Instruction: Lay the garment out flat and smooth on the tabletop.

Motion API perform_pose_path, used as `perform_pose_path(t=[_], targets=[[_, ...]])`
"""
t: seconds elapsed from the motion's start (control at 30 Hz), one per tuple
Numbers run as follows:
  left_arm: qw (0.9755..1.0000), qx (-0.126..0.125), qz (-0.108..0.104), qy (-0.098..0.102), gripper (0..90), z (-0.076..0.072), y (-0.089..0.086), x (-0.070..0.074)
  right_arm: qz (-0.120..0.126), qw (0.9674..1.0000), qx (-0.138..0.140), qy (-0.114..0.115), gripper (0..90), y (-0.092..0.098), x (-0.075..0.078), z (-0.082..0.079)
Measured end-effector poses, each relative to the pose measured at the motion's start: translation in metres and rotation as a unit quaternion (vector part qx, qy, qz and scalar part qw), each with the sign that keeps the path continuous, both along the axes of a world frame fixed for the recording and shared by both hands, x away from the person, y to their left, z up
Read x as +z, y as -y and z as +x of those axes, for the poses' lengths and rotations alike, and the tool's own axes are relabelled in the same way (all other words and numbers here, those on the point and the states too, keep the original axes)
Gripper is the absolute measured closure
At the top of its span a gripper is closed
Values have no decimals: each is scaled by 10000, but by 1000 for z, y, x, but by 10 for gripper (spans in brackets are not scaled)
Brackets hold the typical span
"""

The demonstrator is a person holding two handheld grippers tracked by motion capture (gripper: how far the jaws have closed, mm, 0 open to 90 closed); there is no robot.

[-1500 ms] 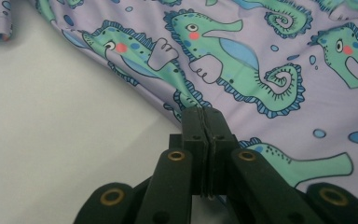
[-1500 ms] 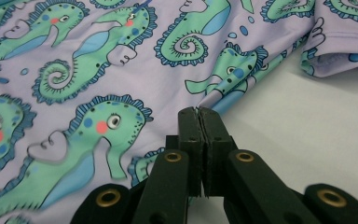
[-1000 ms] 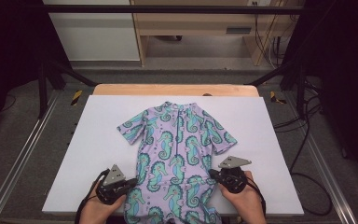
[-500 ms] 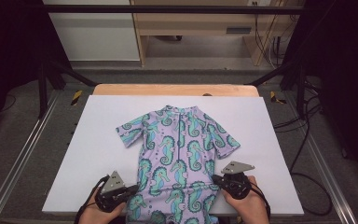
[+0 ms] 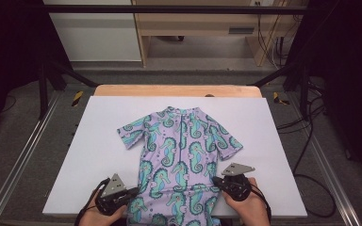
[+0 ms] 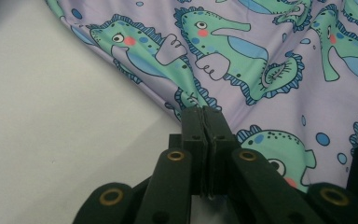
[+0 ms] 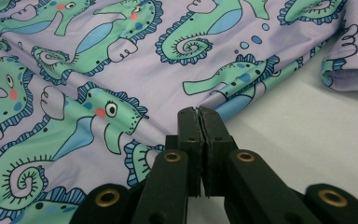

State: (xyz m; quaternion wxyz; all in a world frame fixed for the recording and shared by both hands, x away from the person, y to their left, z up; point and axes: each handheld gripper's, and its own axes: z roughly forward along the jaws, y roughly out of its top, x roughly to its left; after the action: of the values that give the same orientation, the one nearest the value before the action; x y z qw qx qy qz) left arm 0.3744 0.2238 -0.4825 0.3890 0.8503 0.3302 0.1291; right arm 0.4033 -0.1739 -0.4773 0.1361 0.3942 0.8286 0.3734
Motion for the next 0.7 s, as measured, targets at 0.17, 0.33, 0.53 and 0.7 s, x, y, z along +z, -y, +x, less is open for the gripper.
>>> perform_pose_path(t=[0.17, 0.33, 0.53, 0.7], targets=[[10000, -9, -11, -10, 887, -3, -1, 0, 19, 10000, 3, 3, 886, 0, 0, 0], [10000, 3, -45, 33, 880, -5, -2, 0, 14, 10000, 33, -8, 879, -1, 0, -2], [9979, 303, -343, 455, 560, -1, -9, 1, 135, 9999, -46, 86, 663, 4, 4, -2], [9916, 560, -748, 898, 390, 6, -13, 7, 218, 9990, -237, 295, 485, 9, 8, 1]])
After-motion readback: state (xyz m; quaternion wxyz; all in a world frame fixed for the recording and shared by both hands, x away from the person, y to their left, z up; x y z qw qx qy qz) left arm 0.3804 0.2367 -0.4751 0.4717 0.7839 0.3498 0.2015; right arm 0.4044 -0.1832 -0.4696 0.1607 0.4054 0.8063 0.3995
